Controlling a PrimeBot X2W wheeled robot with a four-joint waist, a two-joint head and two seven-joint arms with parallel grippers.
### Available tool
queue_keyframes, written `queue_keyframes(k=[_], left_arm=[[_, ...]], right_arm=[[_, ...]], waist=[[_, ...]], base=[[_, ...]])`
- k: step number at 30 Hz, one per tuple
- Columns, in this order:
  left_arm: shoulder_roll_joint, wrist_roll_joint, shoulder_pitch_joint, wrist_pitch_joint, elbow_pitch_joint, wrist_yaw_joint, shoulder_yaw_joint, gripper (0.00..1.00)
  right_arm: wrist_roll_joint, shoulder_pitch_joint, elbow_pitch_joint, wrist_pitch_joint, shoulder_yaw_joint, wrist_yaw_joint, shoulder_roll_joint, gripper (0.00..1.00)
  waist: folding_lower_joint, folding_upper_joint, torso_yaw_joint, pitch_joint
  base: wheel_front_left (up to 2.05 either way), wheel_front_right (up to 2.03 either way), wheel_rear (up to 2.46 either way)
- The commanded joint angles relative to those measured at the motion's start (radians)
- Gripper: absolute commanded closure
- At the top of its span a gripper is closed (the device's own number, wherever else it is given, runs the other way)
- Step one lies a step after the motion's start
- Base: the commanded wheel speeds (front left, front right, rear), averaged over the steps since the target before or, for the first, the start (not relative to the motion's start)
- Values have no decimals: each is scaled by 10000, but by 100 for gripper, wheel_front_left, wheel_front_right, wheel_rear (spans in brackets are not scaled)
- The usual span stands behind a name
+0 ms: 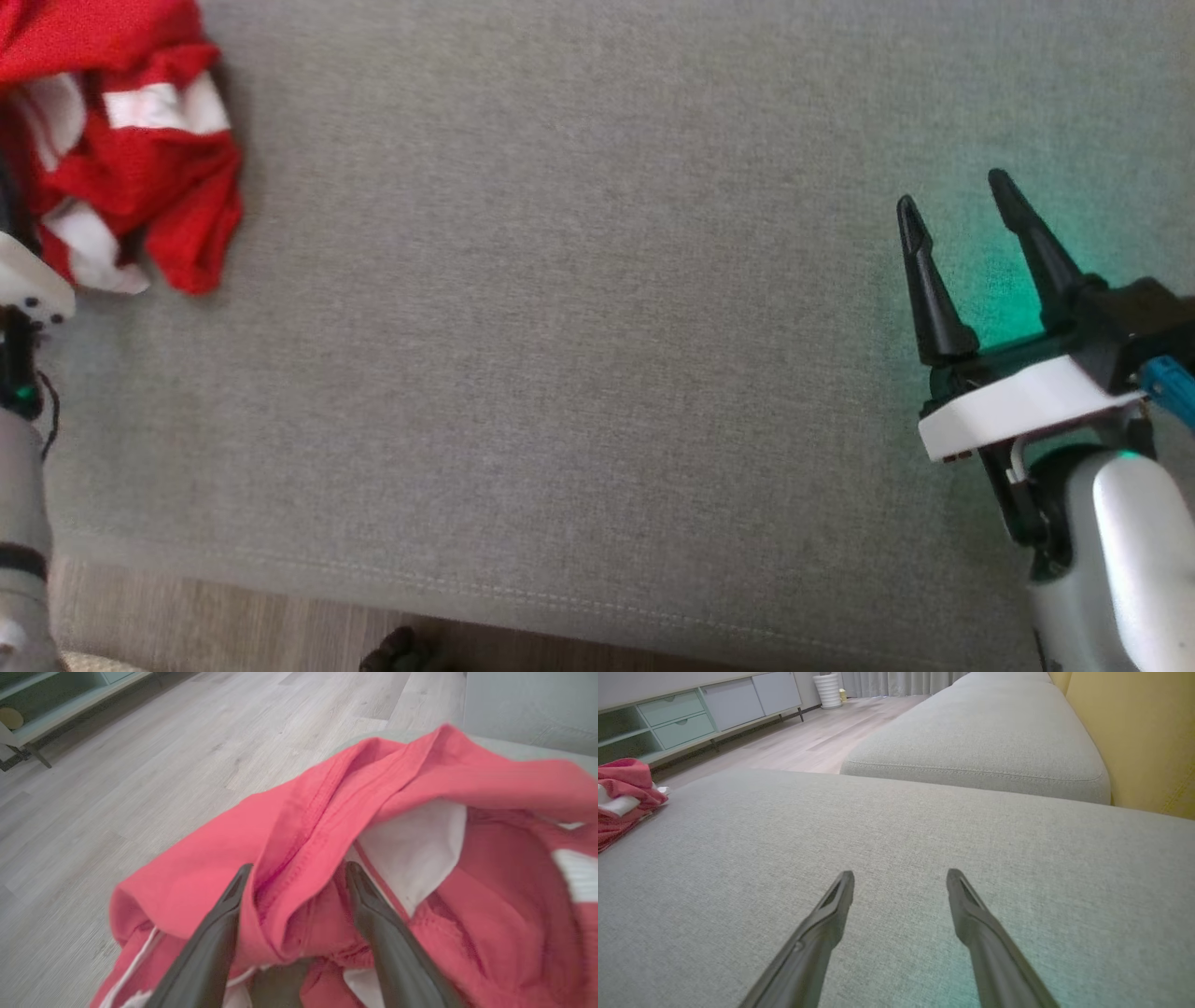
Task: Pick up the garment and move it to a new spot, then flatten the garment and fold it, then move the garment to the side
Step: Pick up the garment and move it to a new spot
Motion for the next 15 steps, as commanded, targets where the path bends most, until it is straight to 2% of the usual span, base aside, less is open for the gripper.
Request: queue_keyframes(k=[1, 2, 3, 10, 15], left_arm=[[799, -41, -362, -8, 15, -32, 239, 0], [851, -54, -471, -30, 211, -59, 209, 68], [893, -66, -573, -103, 361, -81, 183, 100], [940, 19, -1011, -678, 860, -45, -4, 100], [753, 62, -936, -842, -129, 143, 85, 100]], right_arm=[[-57, -160, -409, 4, 238, 77, -31, 0], [-62, -180, -419, -5, 224, 77, -33, 0], [-69, -193, -431, -16, 203, 77, -32, 0], [-143, -279, -408, -80, 100, 77, -15, 0], [-122, -266, -267, -198, 116, 77, -11, 0]], waist=[[0, 0, -177, 293], [0, 0, -184, 350], [0, 0, -180, 398], [0, 0, 85, 450], [0, 0, 379, -29]], base=[[0, 0, 0], [0, 0, 0], [0, 0, 0], [0, 0, 0], [0, 0, 0]])
